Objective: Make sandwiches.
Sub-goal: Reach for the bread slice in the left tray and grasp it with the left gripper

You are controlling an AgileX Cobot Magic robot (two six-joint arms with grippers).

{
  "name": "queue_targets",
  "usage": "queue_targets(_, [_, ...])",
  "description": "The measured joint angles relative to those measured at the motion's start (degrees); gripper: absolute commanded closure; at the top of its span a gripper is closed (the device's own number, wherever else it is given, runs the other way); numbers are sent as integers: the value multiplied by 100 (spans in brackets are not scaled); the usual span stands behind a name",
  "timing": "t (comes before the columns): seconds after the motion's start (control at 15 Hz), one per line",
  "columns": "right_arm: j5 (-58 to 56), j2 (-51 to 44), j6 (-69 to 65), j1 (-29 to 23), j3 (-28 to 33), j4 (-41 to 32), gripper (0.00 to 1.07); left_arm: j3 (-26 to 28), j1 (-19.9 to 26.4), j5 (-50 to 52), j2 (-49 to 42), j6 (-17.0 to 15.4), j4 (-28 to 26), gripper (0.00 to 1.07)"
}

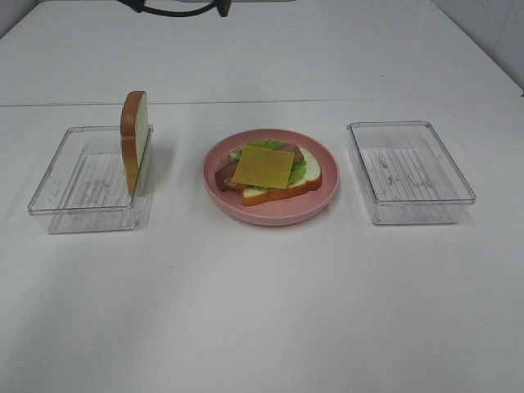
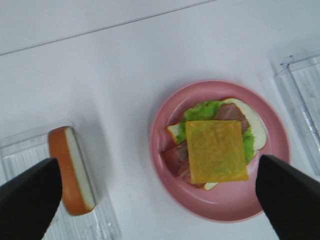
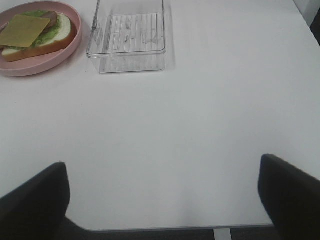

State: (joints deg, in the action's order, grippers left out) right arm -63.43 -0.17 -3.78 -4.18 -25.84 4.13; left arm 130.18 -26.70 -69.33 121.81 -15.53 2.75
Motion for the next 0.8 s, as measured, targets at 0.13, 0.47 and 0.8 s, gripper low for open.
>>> queue_targets(0.13, [0,0,0,0,0,0,9,-458,264,0,-235,11,-17,6])
queue_targets(0.47, [0,0,0,0,0,-6,9,-1243,911,-52,-264,69,-223,6])
queue_targets(0.8, [0,0,0,0,0,-6,9,-1243,911,-40,355,92,-350,6])
